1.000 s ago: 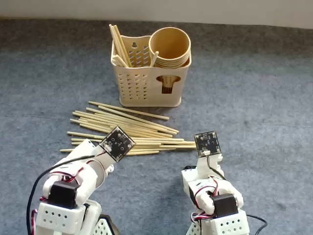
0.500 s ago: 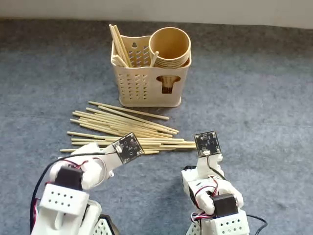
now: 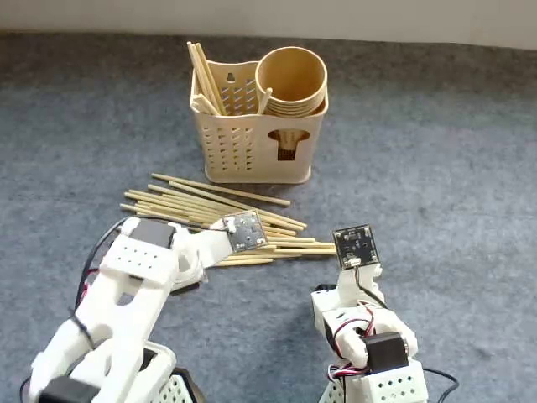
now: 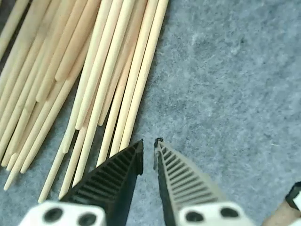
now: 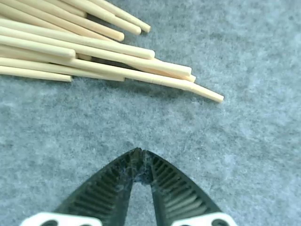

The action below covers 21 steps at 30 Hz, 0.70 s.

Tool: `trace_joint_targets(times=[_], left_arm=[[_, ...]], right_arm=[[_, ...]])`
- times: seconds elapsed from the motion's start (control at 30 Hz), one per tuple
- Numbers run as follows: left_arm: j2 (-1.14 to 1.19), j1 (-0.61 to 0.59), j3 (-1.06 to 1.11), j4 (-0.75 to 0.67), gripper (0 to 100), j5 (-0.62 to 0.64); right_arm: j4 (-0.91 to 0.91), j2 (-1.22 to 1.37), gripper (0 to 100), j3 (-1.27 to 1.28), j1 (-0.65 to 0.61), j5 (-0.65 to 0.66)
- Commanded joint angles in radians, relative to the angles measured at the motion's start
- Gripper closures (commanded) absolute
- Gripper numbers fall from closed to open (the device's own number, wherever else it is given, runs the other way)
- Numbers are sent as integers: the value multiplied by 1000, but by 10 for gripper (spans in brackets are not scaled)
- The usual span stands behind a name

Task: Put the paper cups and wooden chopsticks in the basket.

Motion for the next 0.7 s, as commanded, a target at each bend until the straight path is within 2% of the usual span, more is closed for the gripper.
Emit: trace_joint_targets(times=[0.0, 0.5, 0.67], left_arm=[[124, 21, -51, -117, 940, -6], [302, 15, -53, -273, 943, -5], [334, 15, -77, -276, 944, -5]], right_arm=[[5, -10, 991, 113, -2, 12], [5, -10, 991, 113, -2, 12], [5, -10, 991, 113, -2, 12]])
